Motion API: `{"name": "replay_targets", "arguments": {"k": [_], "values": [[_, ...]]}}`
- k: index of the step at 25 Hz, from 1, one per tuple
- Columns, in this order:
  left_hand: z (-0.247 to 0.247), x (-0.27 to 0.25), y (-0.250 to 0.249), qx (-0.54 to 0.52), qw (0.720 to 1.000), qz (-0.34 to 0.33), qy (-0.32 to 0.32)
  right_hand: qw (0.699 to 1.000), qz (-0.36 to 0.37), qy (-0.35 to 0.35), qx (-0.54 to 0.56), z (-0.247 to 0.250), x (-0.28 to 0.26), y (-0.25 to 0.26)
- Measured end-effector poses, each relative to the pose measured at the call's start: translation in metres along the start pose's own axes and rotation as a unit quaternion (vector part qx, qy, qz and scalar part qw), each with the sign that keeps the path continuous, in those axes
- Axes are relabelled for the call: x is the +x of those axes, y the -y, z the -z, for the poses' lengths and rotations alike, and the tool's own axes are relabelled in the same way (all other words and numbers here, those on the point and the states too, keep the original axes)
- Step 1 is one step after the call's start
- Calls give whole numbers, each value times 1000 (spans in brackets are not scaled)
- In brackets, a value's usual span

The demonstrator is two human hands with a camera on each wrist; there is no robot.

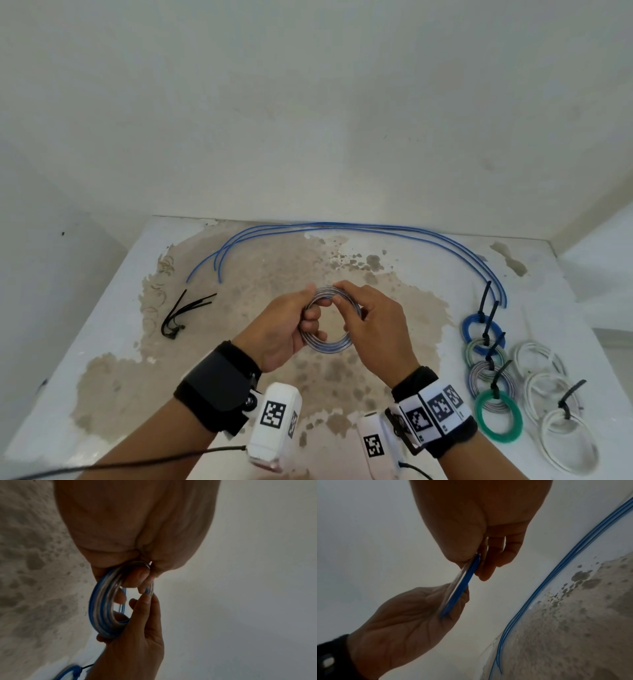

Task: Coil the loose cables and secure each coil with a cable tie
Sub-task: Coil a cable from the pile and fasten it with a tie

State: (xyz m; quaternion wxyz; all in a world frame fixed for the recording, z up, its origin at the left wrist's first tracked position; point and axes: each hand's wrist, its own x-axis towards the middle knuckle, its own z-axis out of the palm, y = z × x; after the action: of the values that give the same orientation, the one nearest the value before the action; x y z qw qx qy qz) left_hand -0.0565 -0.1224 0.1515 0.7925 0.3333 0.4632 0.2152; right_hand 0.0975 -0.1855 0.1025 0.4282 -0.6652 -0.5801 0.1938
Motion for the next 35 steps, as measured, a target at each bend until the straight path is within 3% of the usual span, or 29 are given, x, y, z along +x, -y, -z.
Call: {"name": "replay_targets", "arguments": {"k": [5,10,21,25,28,31,35], "values": [[-7,3,8,64,997,3,-36,1000,16,14,3,5,-4,-10],[-14,1,21,197,966,-127,-112,999,34,30,-4,0,-5,-11],[25,-5,32,135,970,-156,-128,997,27,62,22,-36,-5,6],[76,-11,39,111,972,-143,-148,992,8,119,29,-82,-2,25],[135,-15,48,87,973,-116,-178,979,-12,201,27,-135,0,41],[204,-21,53,72,967,-82,-231,952,-100,282,60,-190,11,55],[298,-22,47,52,963,-60,-257,947,-151,281,-46,-278,42,47]]}}
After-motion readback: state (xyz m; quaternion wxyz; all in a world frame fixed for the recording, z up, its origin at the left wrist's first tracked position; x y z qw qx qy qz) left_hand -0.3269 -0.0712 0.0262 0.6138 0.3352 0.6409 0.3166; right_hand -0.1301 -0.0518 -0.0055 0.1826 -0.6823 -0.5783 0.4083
